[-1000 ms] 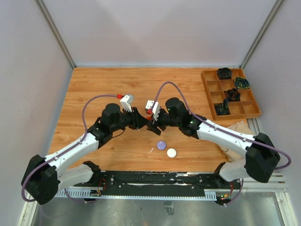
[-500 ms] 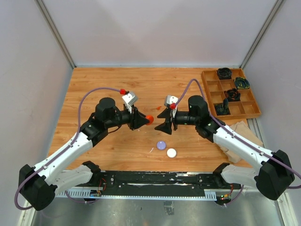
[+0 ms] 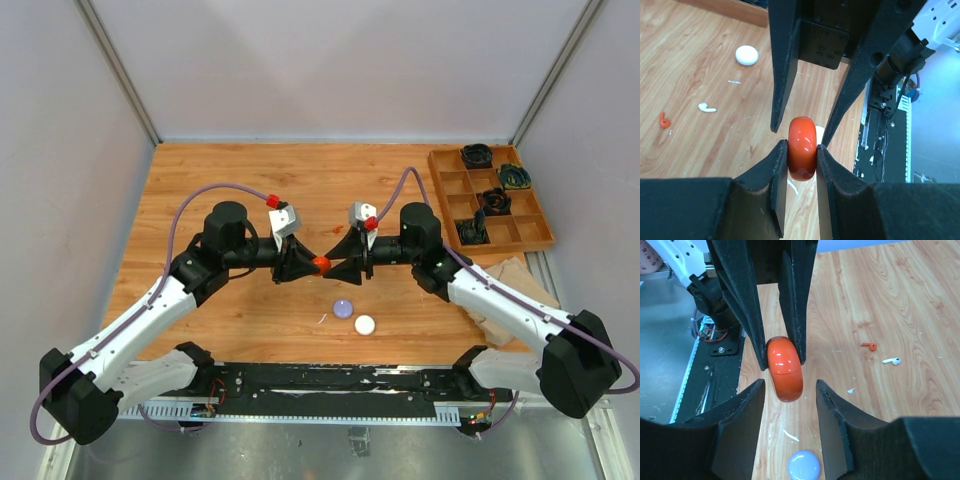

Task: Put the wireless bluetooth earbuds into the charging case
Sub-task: Pick up the charging case at the center of the board.

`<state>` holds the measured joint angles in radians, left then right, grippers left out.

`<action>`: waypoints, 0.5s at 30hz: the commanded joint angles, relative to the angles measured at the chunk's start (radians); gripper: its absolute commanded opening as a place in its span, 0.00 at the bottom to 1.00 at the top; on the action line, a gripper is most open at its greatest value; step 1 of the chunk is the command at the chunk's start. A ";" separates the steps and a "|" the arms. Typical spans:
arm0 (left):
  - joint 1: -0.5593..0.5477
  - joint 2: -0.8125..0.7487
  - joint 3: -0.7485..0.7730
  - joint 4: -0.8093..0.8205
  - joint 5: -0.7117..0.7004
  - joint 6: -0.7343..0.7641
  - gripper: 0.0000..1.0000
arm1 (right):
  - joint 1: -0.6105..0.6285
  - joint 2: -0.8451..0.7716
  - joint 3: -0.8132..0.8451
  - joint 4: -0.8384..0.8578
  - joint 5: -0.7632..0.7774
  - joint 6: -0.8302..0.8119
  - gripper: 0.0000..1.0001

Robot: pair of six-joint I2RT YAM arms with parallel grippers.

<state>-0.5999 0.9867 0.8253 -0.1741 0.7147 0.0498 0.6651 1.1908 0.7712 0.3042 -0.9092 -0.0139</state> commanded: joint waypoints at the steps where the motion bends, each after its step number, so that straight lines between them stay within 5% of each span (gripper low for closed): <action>1: -0.005 0.010 0.037 0.009 0.077 0.046 0.00 | -0.006 0.013 -0.014 0.105 -0.082 0.059 0.45; 15: -0.005 -0.021 0.020 0.069 0.104 0.031 0.00 | -0.002 0.052 -0.007 0.121 -0.132 0.081 0.37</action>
<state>-0.5999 0.9920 0.8253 -0.1535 0.7883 0.0795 0.6651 1.2301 0.7616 0.3882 -1.0004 0.0525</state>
